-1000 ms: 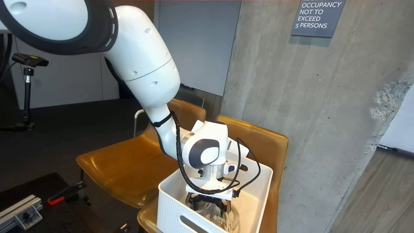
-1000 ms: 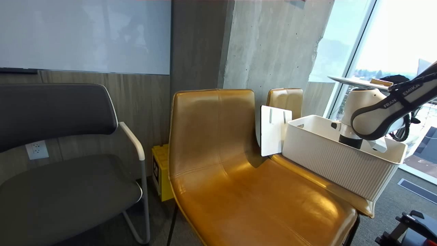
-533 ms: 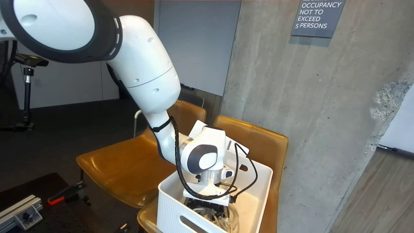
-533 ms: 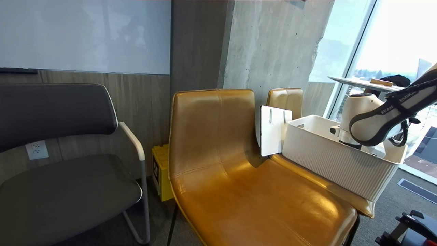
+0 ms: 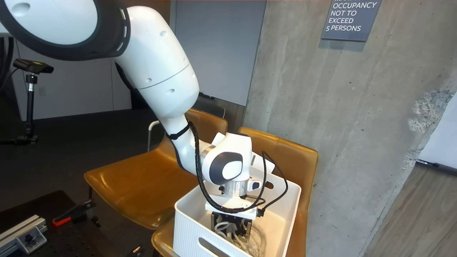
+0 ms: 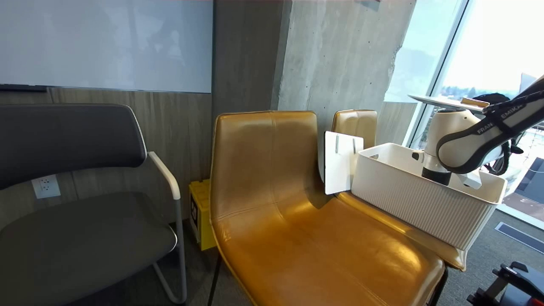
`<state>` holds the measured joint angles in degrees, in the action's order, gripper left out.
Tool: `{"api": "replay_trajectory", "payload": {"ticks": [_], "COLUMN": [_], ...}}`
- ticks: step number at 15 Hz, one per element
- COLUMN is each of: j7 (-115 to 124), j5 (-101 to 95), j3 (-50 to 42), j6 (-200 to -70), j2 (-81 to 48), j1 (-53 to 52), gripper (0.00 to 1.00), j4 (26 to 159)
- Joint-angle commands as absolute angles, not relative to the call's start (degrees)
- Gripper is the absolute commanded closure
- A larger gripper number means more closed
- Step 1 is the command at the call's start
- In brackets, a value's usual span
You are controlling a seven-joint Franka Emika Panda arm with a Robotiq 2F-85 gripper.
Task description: Put the ropes inside the basket then remove them
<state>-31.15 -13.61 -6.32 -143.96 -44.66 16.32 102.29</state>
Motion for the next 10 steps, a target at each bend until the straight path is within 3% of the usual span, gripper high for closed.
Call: {"api": "replay_trajectory", "payload": {"ticks": [1, 10], "j7": [-31.62, -32.06], "j5": [-13.00, -7.74], "j3": [-5.37, -2.57], "j6": [-138.54, -118.19], "j2": [-36.84, -18.18], "j1": [17.10, 13.99], "gripper": [1.00, 1.00], "j4": [103.95, 98.69]}}
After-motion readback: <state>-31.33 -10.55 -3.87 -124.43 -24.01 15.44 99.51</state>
